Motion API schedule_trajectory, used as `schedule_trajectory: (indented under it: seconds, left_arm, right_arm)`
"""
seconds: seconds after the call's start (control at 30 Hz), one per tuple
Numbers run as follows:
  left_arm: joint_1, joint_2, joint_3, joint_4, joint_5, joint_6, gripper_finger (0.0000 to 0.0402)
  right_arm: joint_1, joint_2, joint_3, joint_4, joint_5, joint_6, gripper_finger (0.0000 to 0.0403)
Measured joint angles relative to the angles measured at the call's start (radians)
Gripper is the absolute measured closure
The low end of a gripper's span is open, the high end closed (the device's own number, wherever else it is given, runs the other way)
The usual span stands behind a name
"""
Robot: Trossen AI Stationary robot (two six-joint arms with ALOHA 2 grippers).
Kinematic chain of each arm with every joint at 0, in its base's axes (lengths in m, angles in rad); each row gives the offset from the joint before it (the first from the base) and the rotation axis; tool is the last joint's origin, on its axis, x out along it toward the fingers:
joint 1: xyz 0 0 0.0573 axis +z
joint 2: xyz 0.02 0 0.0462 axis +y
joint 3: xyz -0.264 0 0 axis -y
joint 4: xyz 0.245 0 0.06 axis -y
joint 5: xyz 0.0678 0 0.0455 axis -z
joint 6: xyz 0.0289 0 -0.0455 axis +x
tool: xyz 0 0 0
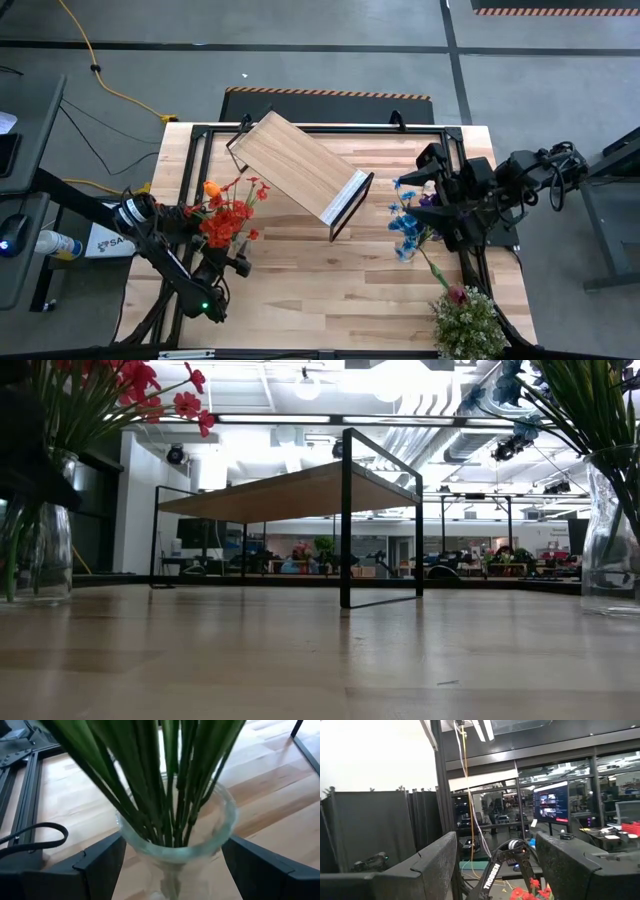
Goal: Pick and place flowers into a vace then onto a shelf
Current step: Put the left transparent vase on the shelf
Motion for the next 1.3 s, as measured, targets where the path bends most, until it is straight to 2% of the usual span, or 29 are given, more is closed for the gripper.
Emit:
schedule_trajectory:
  seconds: [0.8,1.0,1.13,1.3]
  left_arm:
    - [0.001,0.000,-0.103,0.008,-0.054,0.002,0.0044]
    - [0.057,0.000,-0.133,0.043,-0.089,0.008,0.0045]
    - [0.094,0.000,-0.139,0.058,-0.121,0.031,0.0075]
    - [0.103,0.000,-0.139,0.060,-0.140,0.056,0.0153]
  right_arm:
    - [0.000,0.002,0.000,-0.014,0.005,-0.003,0.0142]
    - [0.002,0.003,0.000,-0.025,0.005,-0.003,0.0142]
    - [0.002,0.003,0.000,-0.034,0.005,-0.003,0.0142]
    - [0.002,0.003,0.000,-0.045,0.005,-0.003,0.0142]
